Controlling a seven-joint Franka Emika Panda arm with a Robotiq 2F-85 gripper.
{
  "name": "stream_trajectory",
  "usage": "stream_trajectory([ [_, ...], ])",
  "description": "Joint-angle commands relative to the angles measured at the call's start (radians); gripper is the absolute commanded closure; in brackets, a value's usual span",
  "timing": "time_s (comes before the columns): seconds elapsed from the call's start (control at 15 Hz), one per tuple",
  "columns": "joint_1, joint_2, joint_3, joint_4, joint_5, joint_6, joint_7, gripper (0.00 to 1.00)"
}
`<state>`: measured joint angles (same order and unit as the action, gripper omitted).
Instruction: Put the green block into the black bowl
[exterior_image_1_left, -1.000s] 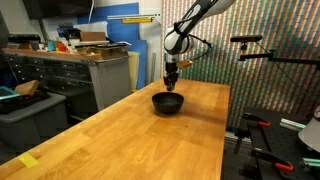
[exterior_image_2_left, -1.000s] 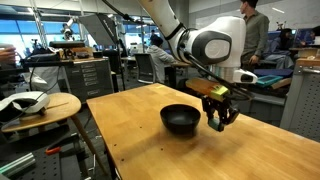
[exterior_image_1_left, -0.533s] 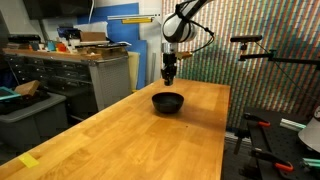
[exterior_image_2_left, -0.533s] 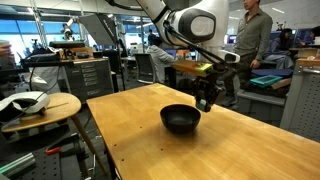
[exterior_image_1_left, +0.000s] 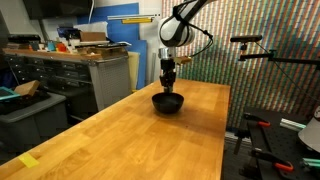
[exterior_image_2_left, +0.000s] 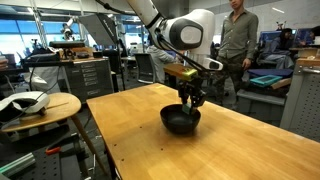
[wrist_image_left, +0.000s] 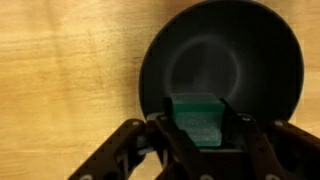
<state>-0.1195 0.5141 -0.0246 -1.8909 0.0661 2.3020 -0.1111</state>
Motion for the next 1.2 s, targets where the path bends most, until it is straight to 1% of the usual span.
stream_trajectory([
  [0.0,-0.001,0.05,0.009,-0.008,0.014,0.026,-0.006,0.79],
  [0.2,0.005,0.107,0.01,-0.005,0.003,0.055,-0.005,0.79],
  [0.4,0.02,0.16,0.005,-0.007,-0.025,0.121,-0.006,0.79],
  [0.53,0.035,0.158,-0.004,-0.022,-0.055,0.162,-0.003,0.79],
  [0.6,0.046,0.15,-0.011,-0.042,-0.075,0.189,0.005,0.29],
  [0.67,0.053,0.141,-0.016,-0.058,-0.091,0.213,0.012,0.27],
  [0.8,0.068,0.119,-0.015,-0.108,-0.111,0.265,0.018,0.16],
  [0.87,0.076,0.108,-0.015,-0.135,-0.12,0.293,0.021,0.07],
  [0.93,0.085,0.096,-0.016,-0.162,-0.13,0.32,0.027,0.01],
  [1.13,0.107,0.06,-0.021,-0.236,-0.15,0.403,0.039,0.0],
])
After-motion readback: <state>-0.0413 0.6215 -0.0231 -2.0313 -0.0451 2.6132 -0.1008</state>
